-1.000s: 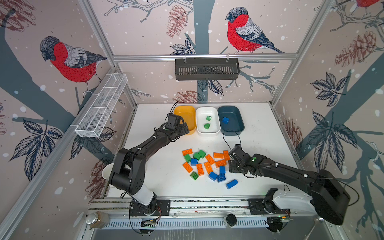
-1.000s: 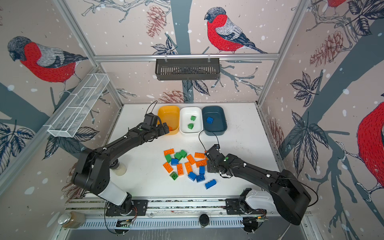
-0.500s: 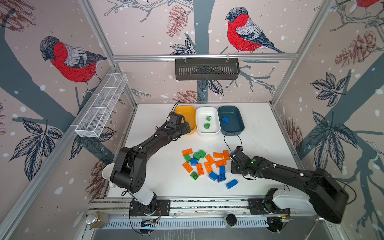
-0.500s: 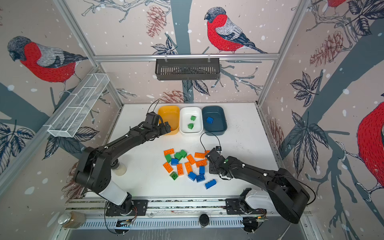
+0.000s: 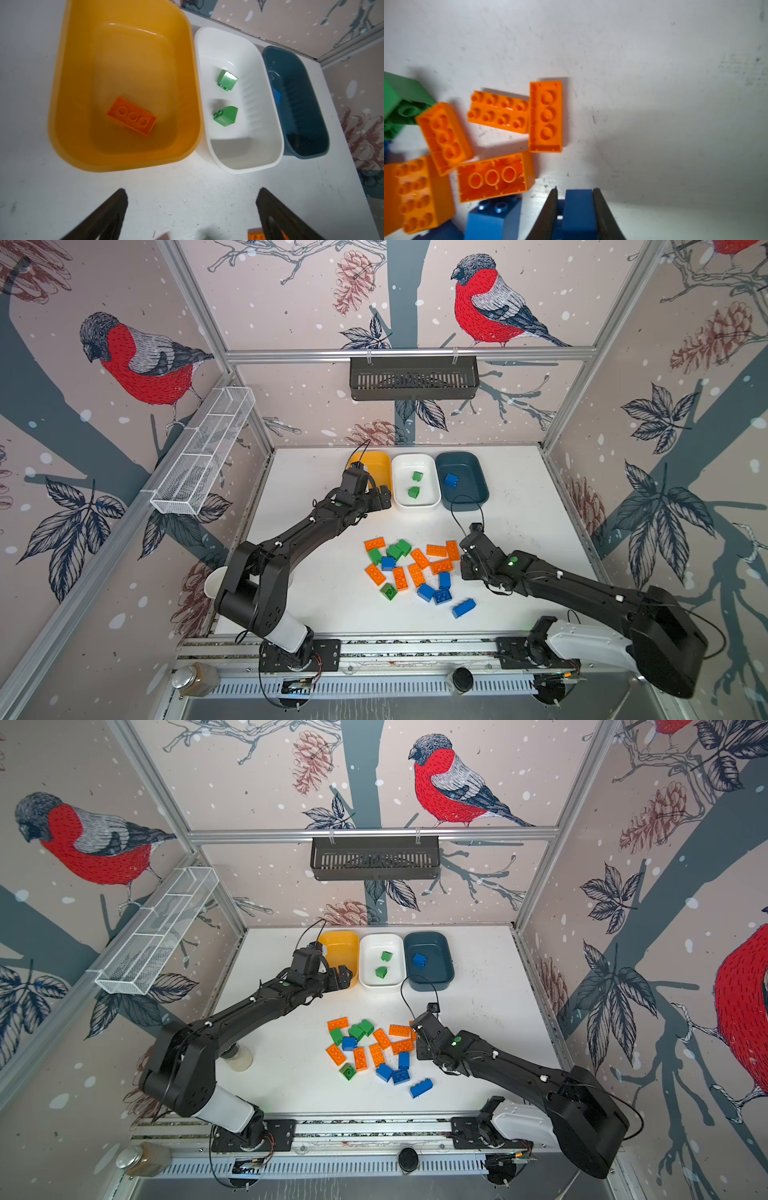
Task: Sort the legos into containers by color
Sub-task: 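Carry the blue brick over the teal bin and open the right gripper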
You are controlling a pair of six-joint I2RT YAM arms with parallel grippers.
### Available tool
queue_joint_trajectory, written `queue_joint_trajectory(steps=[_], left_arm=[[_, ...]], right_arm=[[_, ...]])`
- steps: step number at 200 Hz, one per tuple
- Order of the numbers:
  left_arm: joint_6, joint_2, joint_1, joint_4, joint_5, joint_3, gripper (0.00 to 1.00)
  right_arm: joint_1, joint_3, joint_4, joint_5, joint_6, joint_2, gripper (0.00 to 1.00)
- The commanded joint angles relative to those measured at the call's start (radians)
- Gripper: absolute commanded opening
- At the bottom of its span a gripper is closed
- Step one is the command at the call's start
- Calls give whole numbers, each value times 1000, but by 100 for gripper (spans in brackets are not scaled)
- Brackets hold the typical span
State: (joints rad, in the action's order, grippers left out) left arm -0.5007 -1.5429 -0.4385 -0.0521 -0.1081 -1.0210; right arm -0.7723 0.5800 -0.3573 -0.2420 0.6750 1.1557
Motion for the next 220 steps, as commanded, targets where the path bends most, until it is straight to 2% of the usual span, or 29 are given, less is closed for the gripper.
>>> queue_joint_trajectory(steps=[1, 33, 68, 90, 109, 139, 159, 176, 194, 220], left_arm=[[97, 18, -16, 155, -178, 11, 97], [159, 11, -51, 166, -260, 1, 97], [183, -15, -92, 152, -243, -28, 97], [167, -22, -96, 154, -227, -38, 97], [132, -18, -96, 147, -150, -36, 97], [116, 0, -96, 134, -71, -26, 97], [118, 10, -96, 131, -73, -18, 97], [120, 17, -96, 133, -79, -11, 97], [119, 25, -96, 136, -74, -2, 97], [121, 30, -96, 135, -78, -1, 97]], right_arm=[[38, 27, 138, -45, -74, -25, 20], [158, 91, 320, 5, -146, 36, 19], [239, 222, 443, 23, -246, 192, 19], [287, 317, 462, 59, -275, 298, 19], [317, 395, 466, 80, -314, 394, 20], [360, 542, 403, 61, -342, 554, 21], [373, 641, 348, 30, -360, 653, 22], [374, 705, 319, 7, -366, 714, 27], [374, 753, 295, -4, -367, 754, 39], [373, 776, 259, -37, -364, 747, 50]])
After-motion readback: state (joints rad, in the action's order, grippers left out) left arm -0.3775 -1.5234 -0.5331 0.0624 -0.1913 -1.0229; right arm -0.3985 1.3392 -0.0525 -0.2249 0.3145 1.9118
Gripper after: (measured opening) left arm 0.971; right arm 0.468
